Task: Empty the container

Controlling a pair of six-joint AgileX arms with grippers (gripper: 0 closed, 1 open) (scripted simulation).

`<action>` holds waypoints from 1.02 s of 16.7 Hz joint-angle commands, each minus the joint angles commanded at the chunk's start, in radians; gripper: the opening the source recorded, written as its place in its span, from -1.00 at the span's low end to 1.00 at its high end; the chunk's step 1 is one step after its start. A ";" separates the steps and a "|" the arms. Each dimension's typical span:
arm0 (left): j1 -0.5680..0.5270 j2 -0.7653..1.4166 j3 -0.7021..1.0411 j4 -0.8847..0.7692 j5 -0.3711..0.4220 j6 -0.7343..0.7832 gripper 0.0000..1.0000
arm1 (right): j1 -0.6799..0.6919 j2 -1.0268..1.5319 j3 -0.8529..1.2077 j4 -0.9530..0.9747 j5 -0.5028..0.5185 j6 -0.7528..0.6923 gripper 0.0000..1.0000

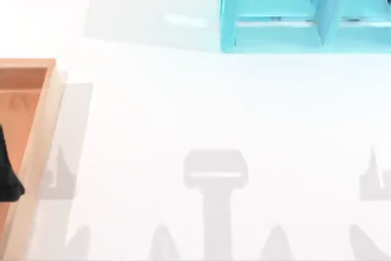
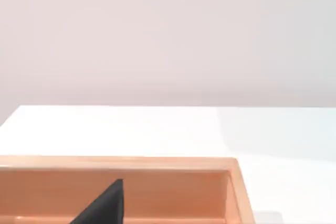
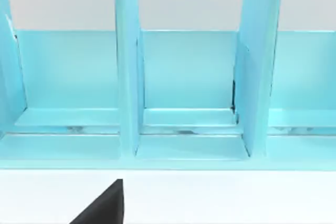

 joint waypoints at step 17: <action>0.221 1.062 0.836 -0.841 0.002 0.255 1.00 | 0.000 0.000 0.000 0.000 0.000 0.000 1.00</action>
